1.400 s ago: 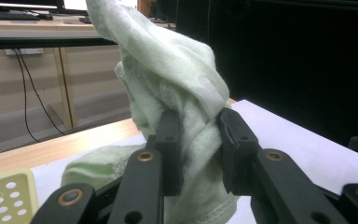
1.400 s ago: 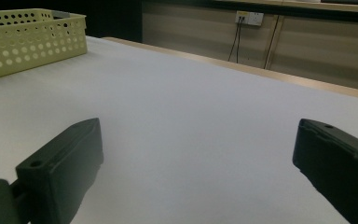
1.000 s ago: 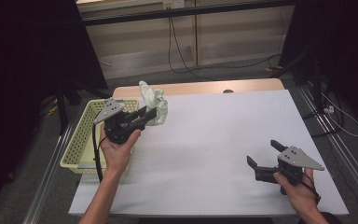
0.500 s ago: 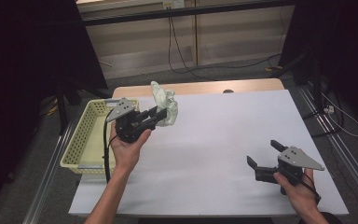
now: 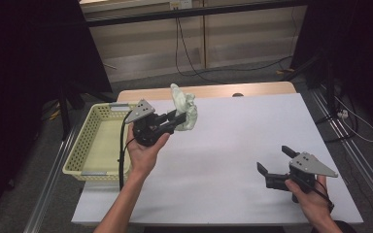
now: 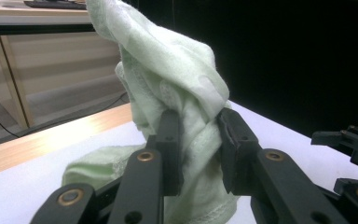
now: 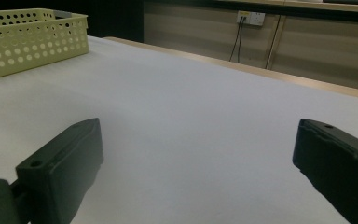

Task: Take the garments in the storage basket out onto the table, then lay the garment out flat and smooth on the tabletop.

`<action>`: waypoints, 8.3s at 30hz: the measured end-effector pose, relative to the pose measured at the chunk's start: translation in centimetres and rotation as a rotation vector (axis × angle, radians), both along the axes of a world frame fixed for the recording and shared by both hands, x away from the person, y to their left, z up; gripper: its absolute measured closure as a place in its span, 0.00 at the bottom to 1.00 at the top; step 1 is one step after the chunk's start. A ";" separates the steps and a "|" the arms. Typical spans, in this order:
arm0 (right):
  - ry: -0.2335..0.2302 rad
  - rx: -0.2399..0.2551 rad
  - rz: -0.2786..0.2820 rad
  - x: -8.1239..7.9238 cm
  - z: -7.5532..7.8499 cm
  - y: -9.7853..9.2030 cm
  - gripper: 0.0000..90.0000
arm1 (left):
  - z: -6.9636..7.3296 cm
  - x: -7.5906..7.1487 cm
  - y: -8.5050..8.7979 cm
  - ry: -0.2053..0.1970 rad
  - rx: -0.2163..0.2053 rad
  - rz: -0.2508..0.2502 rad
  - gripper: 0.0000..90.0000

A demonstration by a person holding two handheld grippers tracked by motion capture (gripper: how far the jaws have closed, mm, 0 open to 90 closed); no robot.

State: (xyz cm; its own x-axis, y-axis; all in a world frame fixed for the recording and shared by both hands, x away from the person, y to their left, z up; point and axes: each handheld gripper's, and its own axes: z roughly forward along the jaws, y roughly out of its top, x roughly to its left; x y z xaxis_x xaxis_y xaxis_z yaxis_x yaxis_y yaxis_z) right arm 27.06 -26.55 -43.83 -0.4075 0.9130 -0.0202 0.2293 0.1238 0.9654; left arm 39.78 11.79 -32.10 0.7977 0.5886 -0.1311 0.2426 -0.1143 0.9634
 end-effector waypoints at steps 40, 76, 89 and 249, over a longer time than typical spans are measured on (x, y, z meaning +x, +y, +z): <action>0.006 -0.007 0.008 -0.1 -0.1 0.1 0.02 | -5.7 1.7 -4.2 0.124 0.111 -0.056 0.80; 0.024 -0.016 0.039 -0.1 -0.2 0.2 0.02 | -11.3 1.4 -7.9 0.220 0.303 -0.129 0.79; 0.026 -0.014 0.043 -0.1 -0.2 0.2 0.02 | -12.9 1.6 -8.1 0.220 0.348 -0.122 0.75; 0.185 -0.141 0.391 8.4 0.2 11.2 0.70 | -9.8 -0.7 -1.5 0.115 0.253 -0.035 0.96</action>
State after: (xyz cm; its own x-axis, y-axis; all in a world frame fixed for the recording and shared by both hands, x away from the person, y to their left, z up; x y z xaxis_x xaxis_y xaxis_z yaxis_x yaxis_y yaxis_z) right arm 35.47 -15.35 -43.63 -0.7293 0.6836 -0.0279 0.3066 0.3630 0.8799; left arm 39.04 10.26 -41.88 0.8063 0.5869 -0.0743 0.3408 -0.3581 0.8693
